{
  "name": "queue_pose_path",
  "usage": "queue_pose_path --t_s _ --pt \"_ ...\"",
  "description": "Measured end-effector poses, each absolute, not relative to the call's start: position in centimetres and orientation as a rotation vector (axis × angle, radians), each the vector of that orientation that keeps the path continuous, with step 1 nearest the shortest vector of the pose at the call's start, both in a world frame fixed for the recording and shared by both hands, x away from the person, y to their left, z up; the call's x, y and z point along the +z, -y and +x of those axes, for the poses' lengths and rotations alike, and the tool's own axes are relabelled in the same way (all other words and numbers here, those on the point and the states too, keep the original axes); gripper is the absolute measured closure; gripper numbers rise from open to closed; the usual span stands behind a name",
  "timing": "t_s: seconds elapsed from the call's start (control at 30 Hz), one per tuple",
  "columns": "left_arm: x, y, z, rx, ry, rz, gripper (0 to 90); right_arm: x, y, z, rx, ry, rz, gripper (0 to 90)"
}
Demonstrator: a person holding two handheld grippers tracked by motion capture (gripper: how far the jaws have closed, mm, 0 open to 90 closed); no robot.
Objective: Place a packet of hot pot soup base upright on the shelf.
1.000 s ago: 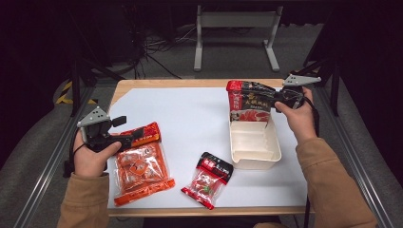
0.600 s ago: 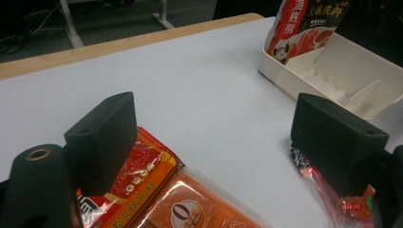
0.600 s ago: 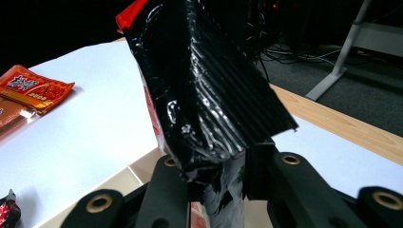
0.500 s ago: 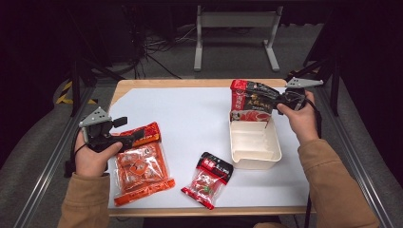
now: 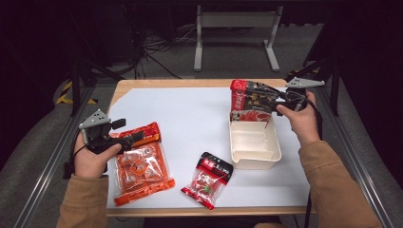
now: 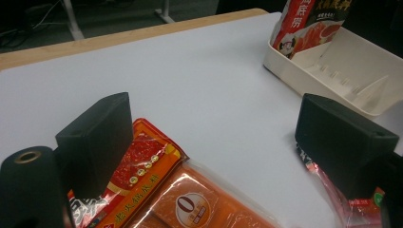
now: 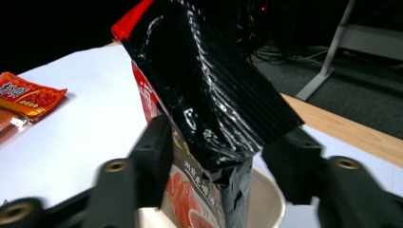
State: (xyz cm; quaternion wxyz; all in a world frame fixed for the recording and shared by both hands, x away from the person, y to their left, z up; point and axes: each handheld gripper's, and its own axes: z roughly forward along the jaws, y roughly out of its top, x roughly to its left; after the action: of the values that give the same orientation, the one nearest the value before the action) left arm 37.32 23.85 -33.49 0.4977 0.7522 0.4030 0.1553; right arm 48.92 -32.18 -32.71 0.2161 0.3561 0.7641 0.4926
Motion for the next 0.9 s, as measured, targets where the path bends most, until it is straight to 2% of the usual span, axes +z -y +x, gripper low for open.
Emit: queue_pose_path --t_s 0.07,0.2,0.9 --pt "-33.7 -23.9 37.4 0.380 -0.973 1.824 12.1 -32.6 32.3 48.6 1.355 -2.111 0.986 32.1" --pt "-34.3 -24.2 37.5 0.397 -0.971 1.830 11.0 -32.3 32.7 47.9 1.346 -2.108 0.992 28.2" --pt "-35.2 -26.7 37.7 0.400 -1.022 1.836 10.8 -30.3 34.9 42.2 1.366 -2.092 0.912 25.3"
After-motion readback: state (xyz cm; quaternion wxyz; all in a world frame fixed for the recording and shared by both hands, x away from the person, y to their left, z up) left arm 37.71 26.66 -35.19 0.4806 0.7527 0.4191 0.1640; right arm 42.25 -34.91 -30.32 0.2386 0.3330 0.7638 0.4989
